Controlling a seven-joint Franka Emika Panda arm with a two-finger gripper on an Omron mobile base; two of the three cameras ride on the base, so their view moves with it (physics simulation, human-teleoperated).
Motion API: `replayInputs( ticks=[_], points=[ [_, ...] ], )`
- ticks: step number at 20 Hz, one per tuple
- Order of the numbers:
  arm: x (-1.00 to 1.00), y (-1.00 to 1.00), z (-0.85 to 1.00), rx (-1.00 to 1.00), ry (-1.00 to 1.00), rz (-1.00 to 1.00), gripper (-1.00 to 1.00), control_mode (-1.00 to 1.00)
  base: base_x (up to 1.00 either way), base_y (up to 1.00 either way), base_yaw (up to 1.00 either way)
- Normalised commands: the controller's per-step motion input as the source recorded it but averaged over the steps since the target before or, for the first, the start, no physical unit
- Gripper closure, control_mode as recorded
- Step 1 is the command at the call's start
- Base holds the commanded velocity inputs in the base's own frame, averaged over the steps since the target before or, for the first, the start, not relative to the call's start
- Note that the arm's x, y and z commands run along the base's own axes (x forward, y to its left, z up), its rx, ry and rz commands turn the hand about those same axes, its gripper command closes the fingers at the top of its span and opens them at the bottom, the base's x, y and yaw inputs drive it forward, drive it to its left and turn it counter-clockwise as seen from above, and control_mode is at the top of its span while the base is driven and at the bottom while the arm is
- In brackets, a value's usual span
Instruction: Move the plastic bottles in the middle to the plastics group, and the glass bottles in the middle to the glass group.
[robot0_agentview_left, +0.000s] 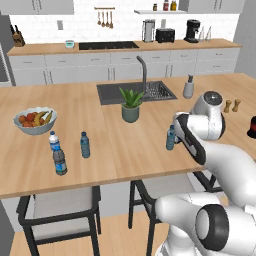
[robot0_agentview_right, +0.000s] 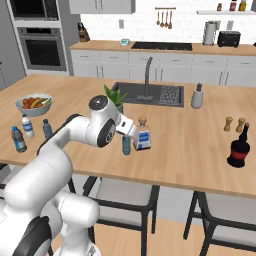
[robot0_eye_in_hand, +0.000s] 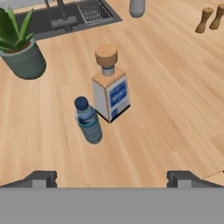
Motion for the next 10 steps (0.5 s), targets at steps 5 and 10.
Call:
replayInputs(
  ticks=[5, 10],
  points=[
    [0.00, 0.15, 0.00, 0.00, 0.00, 0.02, -1.00, -1.00, 0.00, 0.00, 0.00],
    [0.02, 0.27, 0.00, 0.00, 0.00, 0.04, -1.00, -1.00, 0.00, 0.00, 0.00]
  ],
)
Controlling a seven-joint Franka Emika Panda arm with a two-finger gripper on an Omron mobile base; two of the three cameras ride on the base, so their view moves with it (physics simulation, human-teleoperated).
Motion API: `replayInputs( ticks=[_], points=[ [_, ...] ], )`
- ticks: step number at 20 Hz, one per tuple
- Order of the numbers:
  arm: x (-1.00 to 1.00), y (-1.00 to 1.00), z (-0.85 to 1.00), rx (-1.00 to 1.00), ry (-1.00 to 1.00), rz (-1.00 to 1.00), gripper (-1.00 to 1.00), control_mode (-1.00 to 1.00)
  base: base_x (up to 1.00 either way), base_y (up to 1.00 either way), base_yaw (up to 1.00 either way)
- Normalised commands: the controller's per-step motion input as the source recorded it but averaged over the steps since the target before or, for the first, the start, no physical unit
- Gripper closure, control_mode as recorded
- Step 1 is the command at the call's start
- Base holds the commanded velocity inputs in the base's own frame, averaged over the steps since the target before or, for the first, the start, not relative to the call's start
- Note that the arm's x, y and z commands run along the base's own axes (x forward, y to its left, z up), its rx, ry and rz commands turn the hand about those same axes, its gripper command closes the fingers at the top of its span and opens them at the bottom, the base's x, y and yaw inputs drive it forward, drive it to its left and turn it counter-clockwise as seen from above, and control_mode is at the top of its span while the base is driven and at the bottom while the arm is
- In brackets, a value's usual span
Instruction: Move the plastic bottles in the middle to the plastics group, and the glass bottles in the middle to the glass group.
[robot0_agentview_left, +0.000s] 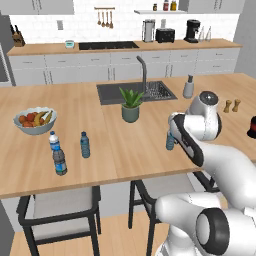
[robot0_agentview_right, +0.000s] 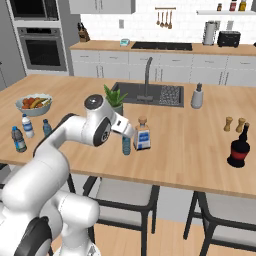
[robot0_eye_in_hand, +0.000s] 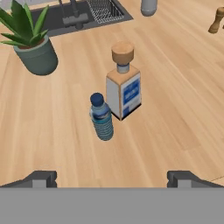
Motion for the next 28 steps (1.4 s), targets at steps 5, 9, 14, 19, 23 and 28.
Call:
replayInputs(
  ticks=[5, 9, 14, 19, 23, 28],
  points=[
    [0.18, 0.02, -0.03, 0.01, 0.00, 0.01, -1.00, -1.00, 0.00, 0.00, 0.00],
    [0.21, 0.03, -0.22, 0.00, 0.00, 0.00, -1.00, -1.00, 0.00, 0.00, 0.00],
    [0.18, 0.05, -0.17, 0.00, 0.00, 0.00, -1.00, -1.00, 0.00, 0.00, 0.00],
    [0.12, 0.01, -0.25, 0.00, 0.00, 0.01, -1.00, -1.00, 0.00, 0.00, 0.00],
    [0.18, 0.00, -0.31, 0.00, 0.00, 0.01, -1.00, -1.00, 0.00, 0.00, 0.00],
    [0.22, 0.01, -0.14, 0.00, 0.00, 0.01, -1.00, -1.00, 0.00, 0.00, 0.00]
  ],
)
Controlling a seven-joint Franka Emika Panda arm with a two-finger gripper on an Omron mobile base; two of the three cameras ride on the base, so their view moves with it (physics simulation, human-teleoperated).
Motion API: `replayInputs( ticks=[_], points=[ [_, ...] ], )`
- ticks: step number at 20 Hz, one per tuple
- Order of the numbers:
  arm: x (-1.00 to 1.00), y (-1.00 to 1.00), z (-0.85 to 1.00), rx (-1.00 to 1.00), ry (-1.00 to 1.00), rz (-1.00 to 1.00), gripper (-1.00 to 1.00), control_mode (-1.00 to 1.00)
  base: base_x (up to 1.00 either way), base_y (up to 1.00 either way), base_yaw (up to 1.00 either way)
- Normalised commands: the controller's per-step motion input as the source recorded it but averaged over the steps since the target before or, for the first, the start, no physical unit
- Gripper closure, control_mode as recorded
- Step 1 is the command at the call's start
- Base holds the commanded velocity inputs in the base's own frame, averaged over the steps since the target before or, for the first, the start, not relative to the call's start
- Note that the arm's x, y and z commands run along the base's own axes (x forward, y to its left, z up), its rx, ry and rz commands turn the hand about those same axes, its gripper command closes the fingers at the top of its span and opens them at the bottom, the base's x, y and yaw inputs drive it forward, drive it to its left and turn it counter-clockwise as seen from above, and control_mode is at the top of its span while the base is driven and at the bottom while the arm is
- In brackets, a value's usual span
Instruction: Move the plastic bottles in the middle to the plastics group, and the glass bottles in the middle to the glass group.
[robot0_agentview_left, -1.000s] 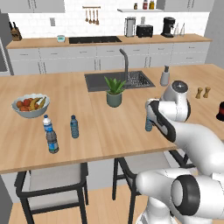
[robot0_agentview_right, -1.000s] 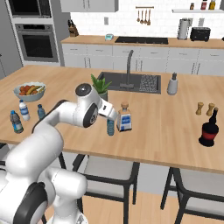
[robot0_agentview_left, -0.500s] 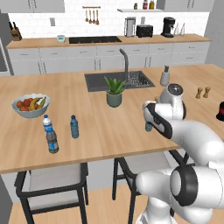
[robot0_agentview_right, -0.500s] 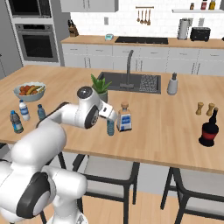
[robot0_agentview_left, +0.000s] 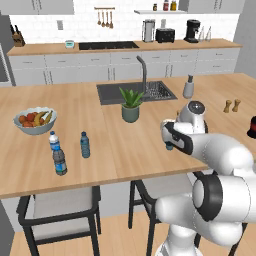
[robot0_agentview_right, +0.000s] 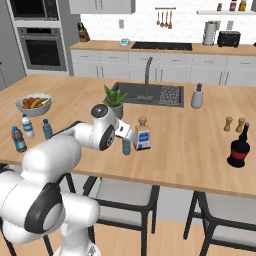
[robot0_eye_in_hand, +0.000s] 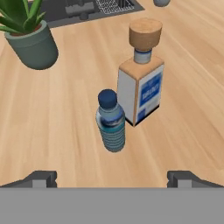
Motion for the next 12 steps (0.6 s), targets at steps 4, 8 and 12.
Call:
replayInputs(
  ticks=[4, 8, 12],
  points=[
    [0.24, 0.00, -0.01, 0.00, 0.00, 0.00, -1.00, -1.00, 0.00, 0.00, 0.00],
    [0.15, 0.00, -0.01, 0.01, 0.01, 0.03, -1.00, -1.00, 0.00, 0.00, 0.00],
    [0.15, 0.00, -0.01, 0.01, 0.01, 0.03, -1.00, -1.00, 0.00, 0.00, 0.00]
  ],
)
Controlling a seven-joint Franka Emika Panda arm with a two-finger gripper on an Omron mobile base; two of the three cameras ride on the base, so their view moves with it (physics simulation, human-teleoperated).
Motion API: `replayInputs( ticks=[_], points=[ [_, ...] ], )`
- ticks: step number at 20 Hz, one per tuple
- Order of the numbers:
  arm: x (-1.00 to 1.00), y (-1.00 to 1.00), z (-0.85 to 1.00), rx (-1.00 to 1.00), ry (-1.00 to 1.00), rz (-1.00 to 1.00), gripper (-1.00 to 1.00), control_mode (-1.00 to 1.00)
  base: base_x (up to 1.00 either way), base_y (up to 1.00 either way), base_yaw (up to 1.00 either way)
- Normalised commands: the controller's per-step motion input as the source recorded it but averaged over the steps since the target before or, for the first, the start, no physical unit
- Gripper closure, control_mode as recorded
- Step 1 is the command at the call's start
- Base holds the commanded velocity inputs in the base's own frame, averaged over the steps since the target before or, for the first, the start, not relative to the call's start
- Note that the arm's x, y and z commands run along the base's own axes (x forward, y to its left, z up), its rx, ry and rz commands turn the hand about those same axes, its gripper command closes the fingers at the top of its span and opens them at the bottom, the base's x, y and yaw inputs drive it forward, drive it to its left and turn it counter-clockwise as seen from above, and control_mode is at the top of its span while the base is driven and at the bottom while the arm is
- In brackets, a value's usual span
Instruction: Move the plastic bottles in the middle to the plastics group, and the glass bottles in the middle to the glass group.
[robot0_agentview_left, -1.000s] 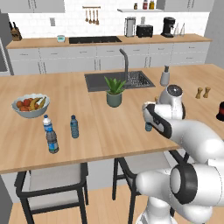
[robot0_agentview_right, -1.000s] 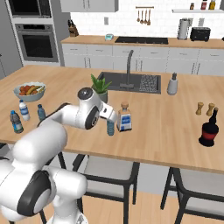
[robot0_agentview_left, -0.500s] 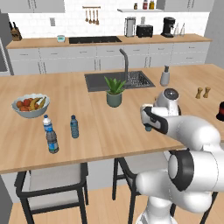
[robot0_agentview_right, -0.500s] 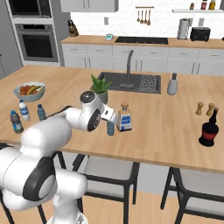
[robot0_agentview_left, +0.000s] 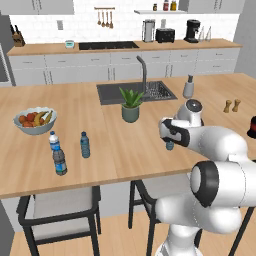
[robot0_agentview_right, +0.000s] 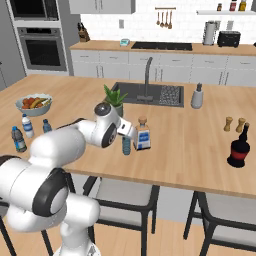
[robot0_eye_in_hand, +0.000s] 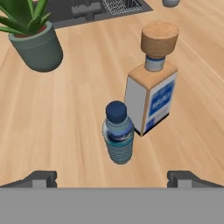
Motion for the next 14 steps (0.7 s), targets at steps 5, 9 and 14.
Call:
replayInputs(
  ticks=[5, 9, 14],
  points=[
    [0.11, -0.12, -0.08, 0.01, 0.00, 0.04, -1.00, -1.00, 0.00, 0.00, 0.00],
    [0.06, -0.16, -0.17, 0.00, 0.00, 0.01, -1.00, -1.00, 0.00, 0.00, 0.00],
    [0.07, -0.03, -0.17, 0.00, 0.00, 0.00, -1.00, -1.00, 0.00, 0.00, 0.00]
  ],
)
